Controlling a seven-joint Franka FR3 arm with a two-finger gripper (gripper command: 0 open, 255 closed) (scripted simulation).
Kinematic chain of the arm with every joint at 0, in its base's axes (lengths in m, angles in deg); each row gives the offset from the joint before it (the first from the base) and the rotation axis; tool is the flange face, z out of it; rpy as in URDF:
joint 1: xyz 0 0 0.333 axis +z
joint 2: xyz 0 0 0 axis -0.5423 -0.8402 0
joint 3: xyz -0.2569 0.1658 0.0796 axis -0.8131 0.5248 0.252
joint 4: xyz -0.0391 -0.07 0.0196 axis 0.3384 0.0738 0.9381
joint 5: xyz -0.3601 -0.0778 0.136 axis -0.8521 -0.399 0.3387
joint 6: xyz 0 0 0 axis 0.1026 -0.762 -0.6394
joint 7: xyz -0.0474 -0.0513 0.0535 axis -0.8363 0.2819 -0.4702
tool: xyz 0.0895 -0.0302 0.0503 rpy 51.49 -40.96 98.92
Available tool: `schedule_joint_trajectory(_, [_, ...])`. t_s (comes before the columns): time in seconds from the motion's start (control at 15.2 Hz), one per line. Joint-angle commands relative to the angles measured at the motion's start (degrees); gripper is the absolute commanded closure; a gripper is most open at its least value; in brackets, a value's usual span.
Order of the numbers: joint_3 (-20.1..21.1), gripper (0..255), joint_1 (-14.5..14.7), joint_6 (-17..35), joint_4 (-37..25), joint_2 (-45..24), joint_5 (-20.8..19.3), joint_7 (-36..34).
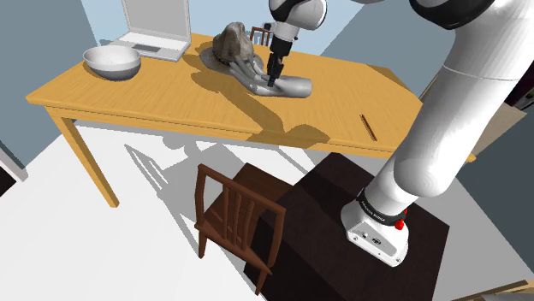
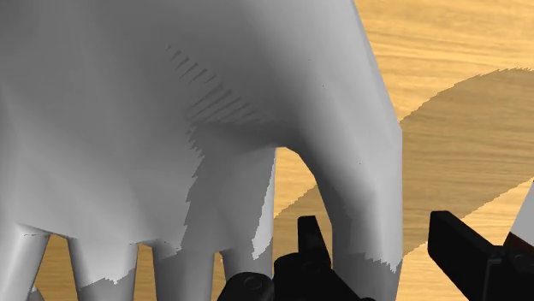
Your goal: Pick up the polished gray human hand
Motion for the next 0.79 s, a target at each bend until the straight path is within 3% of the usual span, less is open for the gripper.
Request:
schedule_joint_trajectory(0.0, [-0.13, 255, 0.00, -1.26, -0.53, 0.71, -0.43, -0.48])
schedule_joint_trajectory(0.73, [-0.45, 255, 0.07, -8.73, -5.61, 3.51, -2.22, -2.74])
